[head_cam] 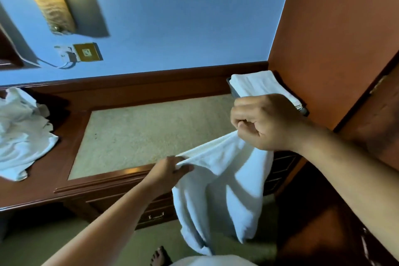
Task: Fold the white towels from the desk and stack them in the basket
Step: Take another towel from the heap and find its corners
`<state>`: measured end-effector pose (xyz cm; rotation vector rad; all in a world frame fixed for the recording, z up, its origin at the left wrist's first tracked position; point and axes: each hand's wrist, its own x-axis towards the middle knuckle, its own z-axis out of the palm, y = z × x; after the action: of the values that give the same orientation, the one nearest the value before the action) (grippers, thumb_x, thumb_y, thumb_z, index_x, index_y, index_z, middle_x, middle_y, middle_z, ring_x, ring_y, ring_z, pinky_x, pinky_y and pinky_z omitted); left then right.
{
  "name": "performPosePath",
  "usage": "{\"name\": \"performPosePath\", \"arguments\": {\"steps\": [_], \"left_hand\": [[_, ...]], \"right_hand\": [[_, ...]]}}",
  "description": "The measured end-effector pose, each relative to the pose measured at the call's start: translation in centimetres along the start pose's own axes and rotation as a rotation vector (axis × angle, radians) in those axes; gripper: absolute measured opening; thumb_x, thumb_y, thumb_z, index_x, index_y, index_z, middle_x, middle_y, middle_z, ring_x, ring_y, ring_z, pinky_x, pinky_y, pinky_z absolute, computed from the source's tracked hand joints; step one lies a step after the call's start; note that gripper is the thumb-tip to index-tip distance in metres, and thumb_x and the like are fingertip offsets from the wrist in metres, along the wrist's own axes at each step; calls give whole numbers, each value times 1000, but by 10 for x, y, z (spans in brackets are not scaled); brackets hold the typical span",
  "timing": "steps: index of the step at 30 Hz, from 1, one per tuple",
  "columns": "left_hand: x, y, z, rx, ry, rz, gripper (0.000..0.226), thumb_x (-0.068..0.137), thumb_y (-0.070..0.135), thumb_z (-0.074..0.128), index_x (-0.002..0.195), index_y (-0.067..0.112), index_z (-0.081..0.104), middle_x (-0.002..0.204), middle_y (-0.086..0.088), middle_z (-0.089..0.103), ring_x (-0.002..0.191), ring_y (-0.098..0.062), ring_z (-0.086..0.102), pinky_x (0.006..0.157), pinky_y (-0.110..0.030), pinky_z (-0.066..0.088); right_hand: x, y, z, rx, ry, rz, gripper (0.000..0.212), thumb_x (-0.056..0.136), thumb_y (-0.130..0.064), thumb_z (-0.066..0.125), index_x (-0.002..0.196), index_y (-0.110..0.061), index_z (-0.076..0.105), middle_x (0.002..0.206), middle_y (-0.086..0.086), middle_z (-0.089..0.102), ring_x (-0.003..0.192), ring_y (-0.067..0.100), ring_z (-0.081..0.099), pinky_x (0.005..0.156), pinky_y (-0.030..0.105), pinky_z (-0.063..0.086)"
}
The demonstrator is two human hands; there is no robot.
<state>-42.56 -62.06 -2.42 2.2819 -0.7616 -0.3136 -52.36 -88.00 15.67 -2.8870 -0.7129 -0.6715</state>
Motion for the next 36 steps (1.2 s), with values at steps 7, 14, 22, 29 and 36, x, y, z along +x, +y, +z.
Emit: {"name": "performPosePath", "arguments": {"steps": [7,14,22,29,36], "left_hand": [[-7,-12,-47,155,186,9,40,77,64,61,87,29,78,78,5,64,70,-12,62,62,-30,46],[-24,-39,-44,195,321,-4,12,84,39,79,87,27,80,75,4,59,66,-16,58,56,-14,34],[-70,-118,-5,607,-59,-440,42,88,70,54,94,29,60,103,4,65,111,-20,62,83,-35,39],[-76,-178,-70,655,258,-231,52,77,76,55,74,27,71,67,9,49,66,-24,67,59,-29,35],[-38,-193,-176,654,372,188,60,85,74,47,77,22,76,71,1,56,54,-31,62,48,-30,42]], "right_hand": [[-14,40,37,24,-189,133,39,91,-65,43,103,-36,67,99,-15,49,72,12,59,59,30,46],[-4,19,40,157,-190,54,25,97,-46,50,117,-45,65,96,-16,53,74,4,57,62,30,51],[25,-13,43,90,-119,-171,29,99,-38,46,107,-31,73,90,-5,52,59,20,56,46,34,46],[34,22,41,-88,-250,-58,15,93,-31,53,100,-36,66,90,-11,46,56,16,49,45,25,35],[51,48,68,-157,-266,202,24,86,-51,52,80,-30,59,84,-8,45,65,20,56,52,28,36]]}}
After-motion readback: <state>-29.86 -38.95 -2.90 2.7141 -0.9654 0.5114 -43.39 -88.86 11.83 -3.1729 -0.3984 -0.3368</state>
